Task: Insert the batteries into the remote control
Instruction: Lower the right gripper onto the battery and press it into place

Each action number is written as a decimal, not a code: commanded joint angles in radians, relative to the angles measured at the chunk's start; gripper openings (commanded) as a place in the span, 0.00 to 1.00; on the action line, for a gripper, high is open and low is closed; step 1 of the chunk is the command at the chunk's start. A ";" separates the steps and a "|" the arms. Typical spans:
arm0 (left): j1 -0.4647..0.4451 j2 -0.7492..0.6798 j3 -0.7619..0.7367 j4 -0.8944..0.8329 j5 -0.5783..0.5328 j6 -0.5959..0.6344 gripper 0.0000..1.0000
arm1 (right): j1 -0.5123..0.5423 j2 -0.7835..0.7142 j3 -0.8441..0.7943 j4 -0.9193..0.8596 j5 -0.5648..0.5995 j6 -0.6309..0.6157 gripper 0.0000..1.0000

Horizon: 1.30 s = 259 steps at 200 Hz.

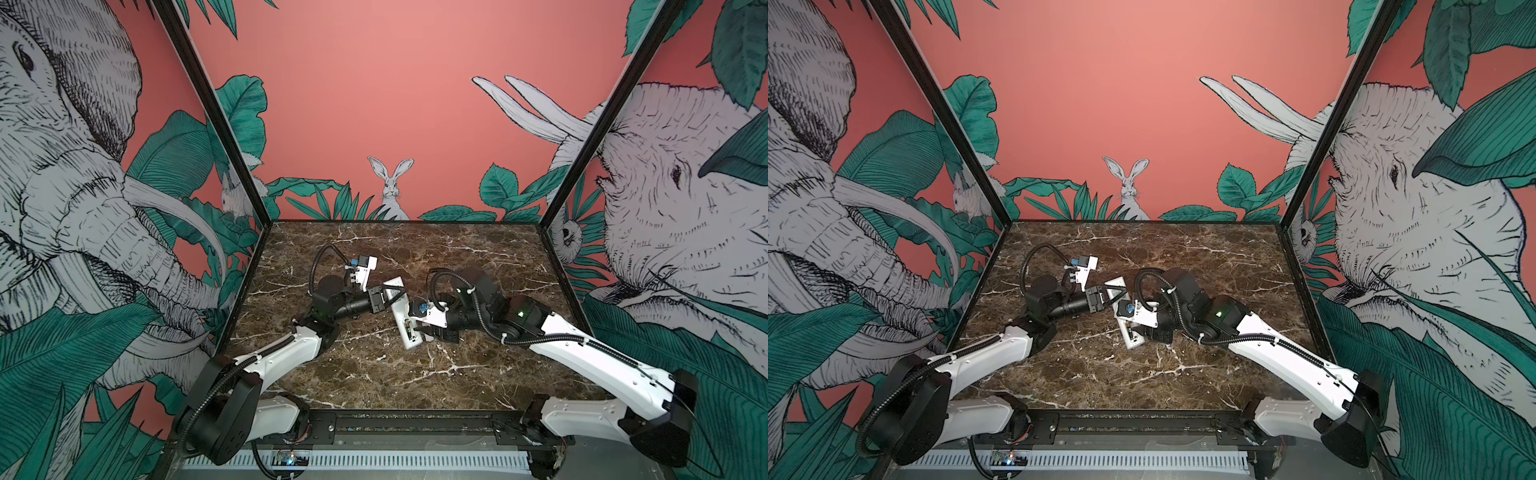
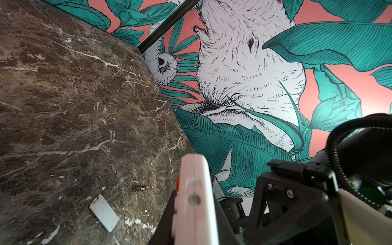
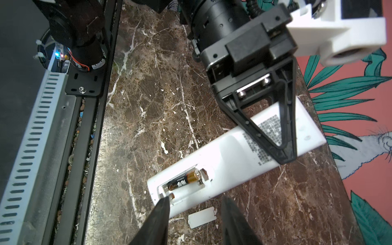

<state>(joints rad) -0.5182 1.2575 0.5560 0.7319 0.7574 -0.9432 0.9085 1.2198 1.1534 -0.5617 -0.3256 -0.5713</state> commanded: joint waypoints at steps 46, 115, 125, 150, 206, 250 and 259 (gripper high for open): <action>0.005 -0.039 -0.018 0.044 0.024 -0.017 0.00 | 0.034 0.037 0.022 -0.015 0.053 -0.064 0.30; 0.007 -0.047 -0.027 0.044 0.023 -0.023 0.00 | 0.058 0.064 0.015 0.006 0.092 -0.076 0.25; 0.005 -0.050 -0.028 0.046 0.022 -0.023 0.00 | 0.062 0.068 0.015 0.008 0.095 -0.079 0.24; 0.006 -0.053 -0.034 0.046 0.021 -0.023 0.00 | 0.065 0.074 0.014 0.008 0.095 -0.081 0.24; 0.006 -0.055 -0.038 0.050 0.021 -0.024 0.00 | 0.074 0.091 0.014 0.013 0.103 -0.081 0.23; 0.006 -0.054 -0.039 0.052 0.022 -0.026 0.00 | 0.082 0.110 0.014 0.020 0.109 -0.084 0.21; 0.006 -0.054 -0.039 0.052 0.022 -0.025 0.00 | 0.082 0.111 0.015 0.019 0.108 -0.084 0.21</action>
<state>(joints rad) -0.5182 1.2354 0.5236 0.7349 0.7670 -0.9543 0.9829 1.3220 1.1610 -0.5636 -0.2165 -0.6376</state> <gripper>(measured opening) 0.211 0.210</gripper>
